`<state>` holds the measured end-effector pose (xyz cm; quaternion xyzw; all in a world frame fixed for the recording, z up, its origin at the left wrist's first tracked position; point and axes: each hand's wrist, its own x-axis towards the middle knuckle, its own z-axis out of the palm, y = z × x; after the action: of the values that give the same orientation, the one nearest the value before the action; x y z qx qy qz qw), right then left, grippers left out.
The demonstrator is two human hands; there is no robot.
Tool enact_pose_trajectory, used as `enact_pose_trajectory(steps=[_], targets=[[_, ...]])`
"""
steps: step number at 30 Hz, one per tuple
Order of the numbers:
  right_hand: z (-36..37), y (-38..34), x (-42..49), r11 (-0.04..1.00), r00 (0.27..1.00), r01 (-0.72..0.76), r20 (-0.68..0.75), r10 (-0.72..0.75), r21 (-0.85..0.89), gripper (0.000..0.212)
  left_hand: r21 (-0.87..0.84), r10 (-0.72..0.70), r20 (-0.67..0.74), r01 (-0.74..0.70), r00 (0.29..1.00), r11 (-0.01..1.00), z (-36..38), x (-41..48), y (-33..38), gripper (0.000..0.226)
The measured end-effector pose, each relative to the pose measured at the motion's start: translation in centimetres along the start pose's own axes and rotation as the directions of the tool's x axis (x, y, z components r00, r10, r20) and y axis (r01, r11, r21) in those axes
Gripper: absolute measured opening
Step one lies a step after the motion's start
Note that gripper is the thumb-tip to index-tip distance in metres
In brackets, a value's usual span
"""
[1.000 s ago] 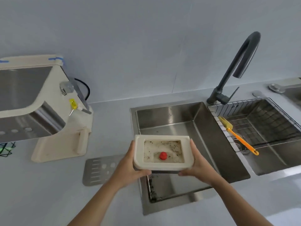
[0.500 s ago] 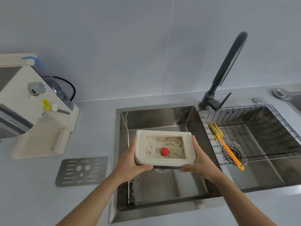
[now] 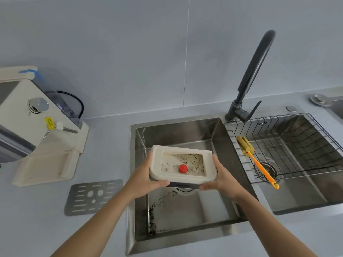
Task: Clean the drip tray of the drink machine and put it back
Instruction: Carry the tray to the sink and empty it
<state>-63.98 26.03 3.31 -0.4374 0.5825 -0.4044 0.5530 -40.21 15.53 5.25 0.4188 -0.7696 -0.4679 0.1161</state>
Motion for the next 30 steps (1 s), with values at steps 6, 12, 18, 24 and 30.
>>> enact_pose_trajectory(steps=[6, 12, 18, 24, 30], targets=[[0.6, 0.8, 0.6, 0.998, 0.999, -0.048, -0.019, 0.049, 0.029, 0.09, 0.06, -0.025, 0.049, 0.022, 0.998, 0.998, -1.0, 1.0, -0.1, 0.089], [1.5, 1.3, 0.9, 0.987, 0.996, -0.092, -0.004, 0.093, 0.133, 0.096, 0.112, -0.083, 0.115, 0.07, 0.99, 0.991, -1.7, 2.2, 0.0, 0.088], [1.8, 2.5, 1.6, 0.948, 0.986, -0.164, 0.03, 0.162, 0.274, 0.098, 0.156, -0.146, 0.153, 0.122, 0.977, 0.98, -2.1, 3.4, 0.2, 0.085], [2.3, 3.2, 1.9, 0.919, 0.978, -0.206, 0.037, 0.206, 0.335, 0.085, 0.232, -0.24, 0.21, 0.19, 0.948, 0.954, -2.4, 4.7, 0.4, 0.082], [2.8, 3.3, 1.9, 0.871, 0.969, -0.245, 0.067, 0.24, 0.425, 0.074, 0.273, -0.3, 0.232, 0.234, 0.925, 0.933, -2.6, 5.9, 0.9, 0.078]])
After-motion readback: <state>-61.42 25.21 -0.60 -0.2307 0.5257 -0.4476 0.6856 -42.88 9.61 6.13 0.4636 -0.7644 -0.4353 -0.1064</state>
